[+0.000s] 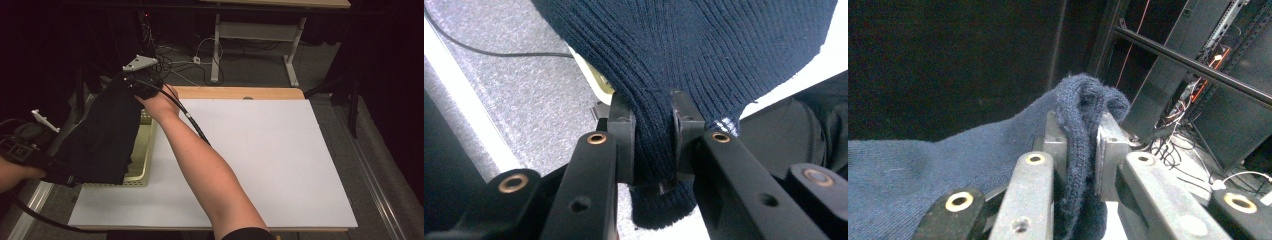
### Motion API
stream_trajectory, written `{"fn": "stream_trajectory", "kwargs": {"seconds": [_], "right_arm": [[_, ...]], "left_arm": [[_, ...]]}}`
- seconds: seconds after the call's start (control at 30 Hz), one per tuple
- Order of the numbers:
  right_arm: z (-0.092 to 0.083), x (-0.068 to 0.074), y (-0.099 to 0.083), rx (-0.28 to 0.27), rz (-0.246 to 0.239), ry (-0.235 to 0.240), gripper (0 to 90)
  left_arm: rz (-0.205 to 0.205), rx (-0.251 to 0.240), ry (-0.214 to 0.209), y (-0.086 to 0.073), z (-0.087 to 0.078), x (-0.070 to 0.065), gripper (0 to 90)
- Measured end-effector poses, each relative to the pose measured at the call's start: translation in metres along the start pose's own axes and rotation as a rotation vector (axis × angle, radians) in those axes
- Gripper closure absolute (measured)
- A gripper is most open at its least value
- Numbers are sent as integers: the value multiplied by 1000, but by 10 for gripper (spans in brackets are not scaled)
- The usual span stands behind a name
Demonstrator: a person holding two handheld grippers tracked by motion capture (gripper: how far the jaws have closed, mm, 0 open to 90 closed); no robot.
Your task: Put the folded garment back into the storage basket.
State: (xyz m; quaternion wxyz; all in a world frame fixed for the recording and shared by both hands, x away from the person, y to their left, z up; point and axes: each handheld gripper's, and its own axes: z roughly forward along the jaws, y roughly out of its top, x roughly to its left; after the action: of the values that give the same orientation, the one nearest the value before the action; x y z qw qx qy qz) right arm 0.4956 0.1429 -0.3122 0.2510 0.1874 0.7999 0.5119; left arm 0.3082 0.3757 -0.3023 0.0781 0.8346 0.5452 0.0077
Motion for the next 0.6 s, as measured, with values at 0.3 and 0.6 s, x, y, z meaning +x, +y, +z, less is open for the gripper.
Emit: {"fn": "stream_trajectory", "kwargs": {"seconds": [0.3, 0.6], "right_arm": [[42, -17, -61, 198, 118, 37, 811], [48, -30, -87, 240, 117, 23, 820]], "left_arm": [[6, 25, -17, 5, 44, -6, 735], [1, 17, -30, 11, 53, -5, 723]]}}
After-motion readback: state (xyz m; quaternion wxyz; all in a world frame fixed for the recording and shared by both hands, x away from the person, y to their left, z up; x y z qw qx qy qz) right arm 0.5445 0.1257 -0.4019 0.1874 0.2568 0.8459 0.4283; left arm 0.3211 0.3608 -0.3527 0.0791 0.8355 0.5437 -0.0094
